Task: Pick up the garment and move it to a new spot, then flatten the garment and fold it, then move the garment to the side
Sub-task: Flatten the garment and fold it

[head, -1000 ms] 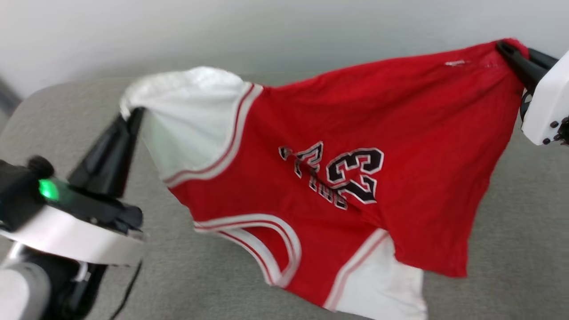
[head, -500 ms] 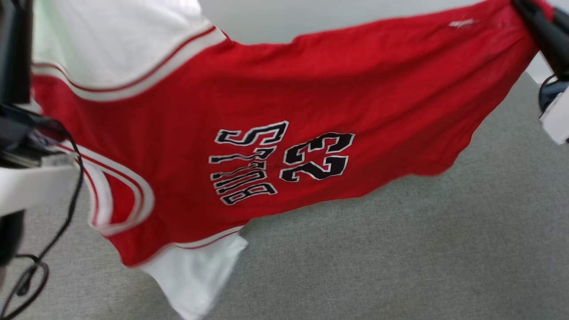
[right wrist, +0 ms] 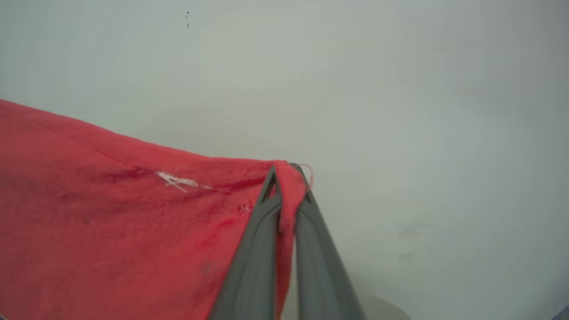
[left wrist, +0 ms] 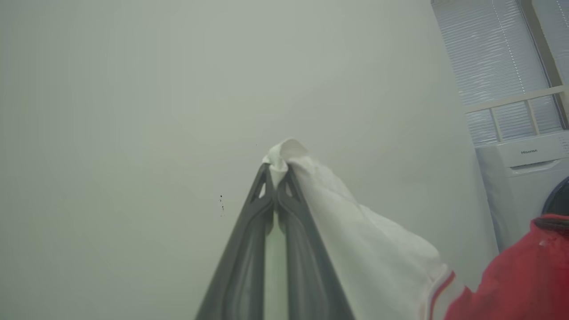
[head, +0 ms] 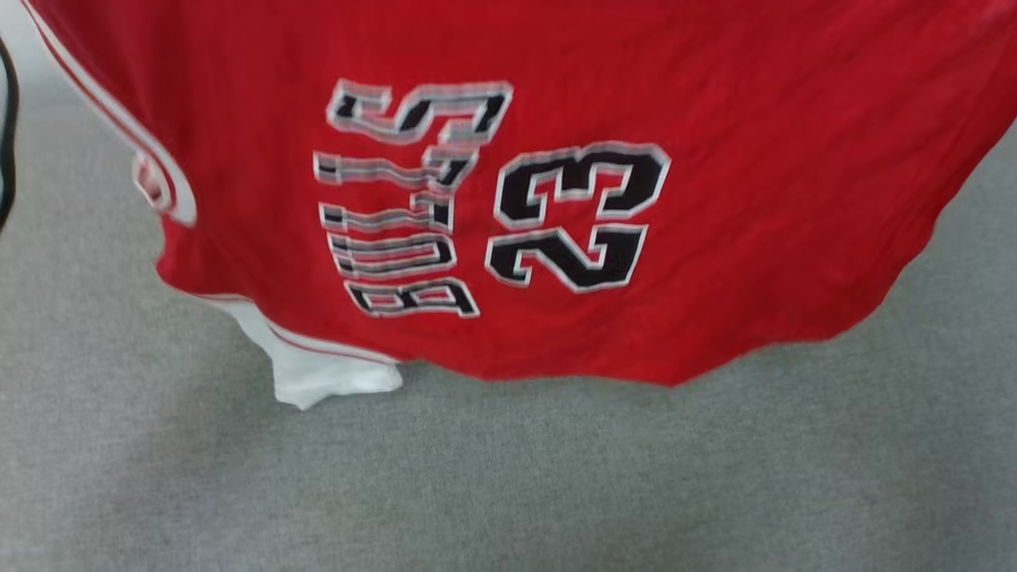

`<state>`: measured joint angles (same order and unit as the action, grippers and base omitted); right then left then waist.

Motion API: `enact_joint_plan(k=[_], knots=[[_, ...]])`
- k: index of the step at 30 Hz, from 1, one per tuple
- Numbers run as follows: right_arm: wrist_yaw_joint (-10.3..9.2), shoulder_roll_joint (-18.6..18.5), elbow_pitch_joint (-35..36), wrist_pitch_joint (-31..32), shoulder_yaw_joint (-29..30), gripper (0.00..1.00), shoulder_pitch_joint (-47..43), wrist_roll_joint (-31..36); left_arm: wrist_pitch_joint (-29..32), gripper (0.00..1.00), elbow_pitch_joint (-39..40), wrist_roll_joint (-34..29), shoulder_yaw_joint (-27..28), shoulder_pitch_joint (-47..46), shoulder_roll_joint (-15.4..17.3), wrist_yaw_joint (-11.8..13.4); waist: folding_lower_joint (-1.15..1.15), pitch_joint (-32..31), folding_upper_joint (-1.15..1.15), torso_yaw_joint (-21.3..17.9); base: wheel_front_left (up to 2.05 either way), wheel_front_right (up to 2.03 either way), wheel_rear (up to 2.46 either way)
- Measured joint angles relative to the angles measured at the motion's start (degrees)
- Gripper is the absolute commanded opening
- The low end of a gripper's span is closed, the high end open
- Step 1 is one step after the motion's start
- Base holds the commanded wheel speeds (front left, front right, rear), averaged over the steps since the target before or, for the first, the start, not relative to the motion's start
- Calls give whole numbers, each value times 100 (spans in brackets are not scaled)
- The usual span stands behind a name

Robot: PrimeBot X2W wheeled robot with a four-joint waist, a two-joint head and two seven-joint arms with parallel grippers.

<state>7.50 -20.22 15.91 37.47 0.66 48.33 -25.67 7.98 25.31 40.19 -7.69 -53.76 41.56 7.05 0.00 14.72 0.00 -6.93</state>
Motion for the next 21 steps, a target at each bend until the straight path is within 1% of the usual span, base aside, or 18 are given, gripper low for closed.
enact_joint_plan(k=[2, 4, 8, 10, 12, 17, 21], knots=[[1, -143, -74, -77, 13, 0, 221, 124, 40, 0, -269, 153, -56, -476, -174, -31, 0, 196, 0, 29, 0, 0, 0], [0, -308, -212, -227, 34, 0, 482, 246, 49, 0, -636, 90, -211, -1031, -249, -152, 0, 421, 0, 77, 0, 0, 0], [1, -370, -636, -500, 48, 0, 1127, 377, 12, 0, -1563, -82, -474, -2182, -446, -386, 1, 905, 0, 187, 0, 0, 0], [1, -409, -925, -680, 60, 0, 1545, 481, -27, 0, -2047, -104, -565, -2723, -621, -465, 1, 1159, 0, 249, 0, 0, 0], [1, -427, -1224, -869, 43, 0, 1953, 615, -131, 0, -2603, -147, -653, -3222, -770, -605, 1, 1411, 0, 314, 0, 0, 0], [2, -487, -1947, -1265, -255, 0, 2865, 1005, -636, 0, -3938, -356, -714, -4449, -1011, -871, 1, 2001, 0, 473, 0, 0, 0], [2, -457, -2601, -1618, -290, 0, 3580, 1294, -1099, 0, -4866, -448, -745, -5187, -1301, -988, 1, 2386, 0, 598, 0, 0, 0]])
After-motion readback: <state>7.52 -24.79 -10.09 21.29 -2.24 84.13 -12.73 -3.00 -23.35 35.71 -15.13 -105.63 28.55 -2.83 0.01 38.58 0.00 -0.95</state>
